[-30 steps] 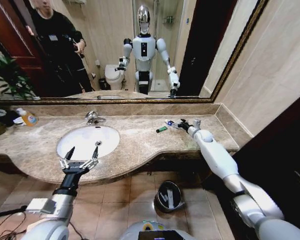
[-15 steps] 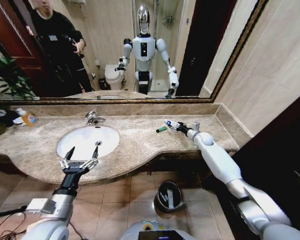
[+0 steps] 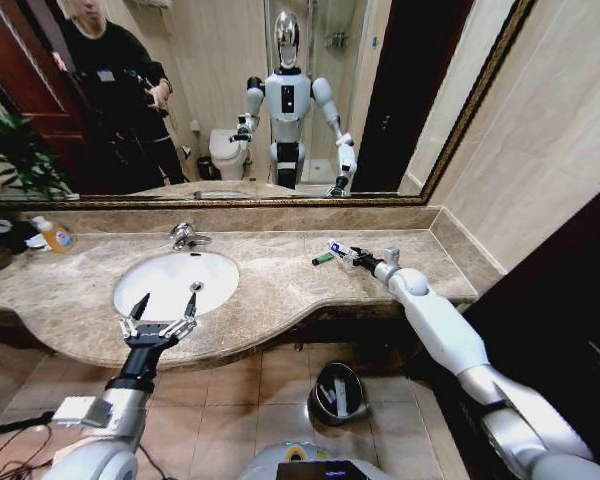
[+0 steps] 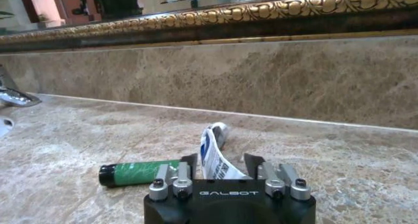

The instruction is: Pick up the trash from the sink and place it in the trash bin.

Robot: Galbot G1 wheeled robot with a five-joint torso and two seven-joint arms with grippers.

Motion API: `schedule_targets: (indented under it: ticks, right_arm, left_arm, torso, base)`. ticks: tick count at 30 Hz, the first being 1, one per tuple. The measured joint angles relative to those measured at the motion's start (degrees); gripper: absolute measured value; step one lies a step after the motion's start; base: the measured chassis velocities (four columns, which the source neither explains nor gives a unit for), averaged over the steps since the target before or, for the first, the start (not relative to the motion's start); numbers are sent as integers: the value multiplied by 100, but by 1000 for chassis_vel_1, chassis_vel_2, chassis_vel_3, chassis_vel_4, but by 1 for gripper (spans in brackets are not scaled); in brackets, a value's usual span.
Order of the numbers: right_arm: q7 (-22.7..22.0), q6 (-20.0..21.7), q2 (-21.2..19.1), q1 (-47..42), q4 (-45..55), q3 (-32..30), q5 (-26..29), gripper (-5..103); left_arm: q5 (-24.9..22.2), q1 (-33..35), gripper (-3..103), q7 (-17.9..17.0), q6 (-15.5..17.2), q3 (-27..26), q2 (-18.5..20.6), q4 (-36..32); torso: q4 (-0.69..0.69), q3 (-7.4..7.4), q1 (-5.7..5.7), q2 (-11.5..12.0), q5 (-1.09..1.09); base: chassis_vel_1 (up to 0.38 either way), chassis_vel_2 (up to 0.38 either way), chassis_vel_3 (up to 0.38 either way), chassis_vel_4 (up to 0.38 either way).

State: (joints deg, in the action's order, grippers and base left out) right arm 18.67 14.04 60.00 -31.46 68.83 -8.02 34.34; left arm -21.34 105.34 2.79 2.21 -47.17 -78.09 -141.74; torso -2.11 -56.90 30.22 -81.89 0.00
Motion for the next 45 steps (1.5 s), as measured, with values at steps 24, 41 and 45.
schedule_targets:
  ticks: [24, 41, 45]
  right_arm:
    - [-142, -81, -302, -644, 1196, -418, 491, 0]
    - [226, 140, -523, -3921, 4348, -2724, 993, 0]
    - [994, 101, -295, -4867, 4659, -3452, 912, 0]
  left_arm:
    - [0, 0, 100, 0, 0, 0, 0, 0]
    - [0, 0, 100, 0, 0, 0, 0, 0]
    - [0, 0, 100, 0, 0, 0, 0, 0]
  torso:
    - [0, 0, 0, 0, -1]
    - [0, 1, 0, 0, -2]
    - [2, 1, -1, 0, -1]
  base:
    - [0, 0, 0, 0]
    - [0, 0, 0, 0]
    - [0, 0, 0, 0]
